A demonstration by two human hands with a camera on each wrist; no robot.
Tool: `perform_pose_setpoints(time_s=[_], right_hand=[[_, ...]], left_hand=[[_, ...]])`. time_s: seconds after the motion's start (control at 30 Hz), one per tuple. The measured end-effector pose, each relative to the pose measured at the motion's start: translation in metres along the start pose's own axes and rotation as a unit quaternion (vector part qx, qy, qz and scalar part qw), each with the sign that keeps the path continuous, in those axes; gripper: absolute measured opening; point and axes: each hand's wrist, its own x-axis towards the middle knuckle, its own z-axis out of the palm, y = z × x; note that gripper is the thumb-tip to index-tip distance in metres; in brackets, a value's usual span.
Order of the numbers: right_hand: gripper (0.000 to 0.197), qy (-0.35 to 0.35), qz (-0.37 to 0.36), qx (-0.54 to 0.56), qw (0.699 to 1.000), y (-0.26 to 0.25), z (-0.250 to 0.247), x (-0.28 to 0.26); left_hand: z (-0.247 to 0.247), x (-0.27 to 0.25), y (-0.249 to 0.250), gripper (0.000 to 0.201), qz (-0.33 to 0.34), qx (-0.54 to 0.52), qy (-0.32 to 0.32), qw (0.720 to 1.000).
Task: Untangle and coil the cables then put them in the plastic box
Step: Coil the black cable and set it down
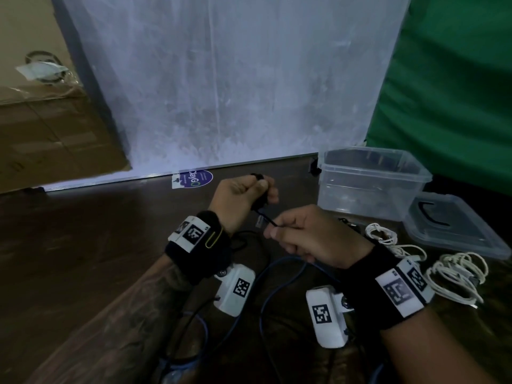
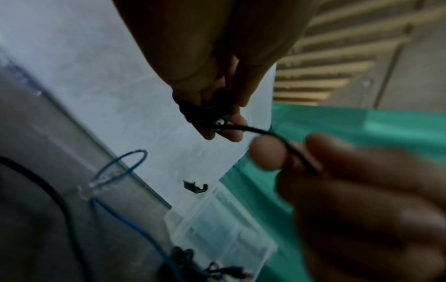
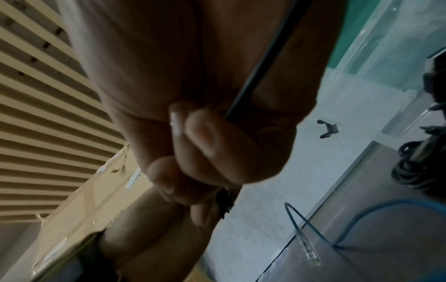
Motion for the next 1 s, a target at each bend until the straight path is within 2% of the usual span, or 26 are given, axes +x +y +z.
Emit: perform_pose_setpoints(time_s=[0.07,0.17,0.23,0.33,0.43,0.5,0.63,0.7,0.77,0.9,1.0], right_hand=[[0.030,0.008,0.002,0.002,1.000,-0.001,-0.006,-0.001],[0.014,0.035,0.003,0.031,0.999,-0.002,-0.015,-0.003],[0.020,0.074,-0.023,0.013,0.997,-0.003,-0.018,-0.003],[0.019,0.153,-0.070,-0.032,0.985,0.000,-0.020,-0.001],[0.016,0.220,-0.106,-0.045,0.969,0.010,-0.023,0.004],[0.015,0.239,-0.116,-0.039,0.963,0.015,-0.025,0.006],[0.022,0.217,-0.118,-0.003,0.969,0.014,-0.021,0.009],[0.029,0.182,-0.085,0.012,0.980,0.013,-0.017,0.010],[0.034,0.121,-0.052,0.054,0.990,0.010,-0.015,0.008],[0.031,-0.003,-0.001,0.092,0.996,0.006,-0.010,0.000],[0.031,-0.017,-0.004,0.114,0.993,-0.004,0.000,-0.003]], left_hand=[[0.002,-0.002,-0.002,0.017,0.017,0.087,-0.037,0.995],[0.000,-0.004,0.002,0.020,0.019,0.182,-0.097,0.978],[0.000,-0.006,0.006,0.027,-0.004,0.198,-0.139,0.970],[0.007,-0.012,0.010,0.034,-0.093,0.127,-0.184,0.970],[0.011,-0.016,0.014,0.024,-0.140,0.061,-0.213,0.965],[0.010,-0.017,0.020,0.018,-0.162,-0.011,-0.234,0.959],[0.006,-0.015,0.029,0.019,-0.212,-0.243,-0.278,0.905],[0.009,-0.015,0.028,0.025,-0.214,-0.344,-0.247,0.880],[0.014,-0.014,0.028,0.028,-0.199,-0.399,-0.191,0.874],[0.001,0.000,0.039,0.020,-0.079,-0.438,-0.049,0.894],[-0.020,0.013,0.041,0.025,-0.033,-0.425,0.028,0.904]])
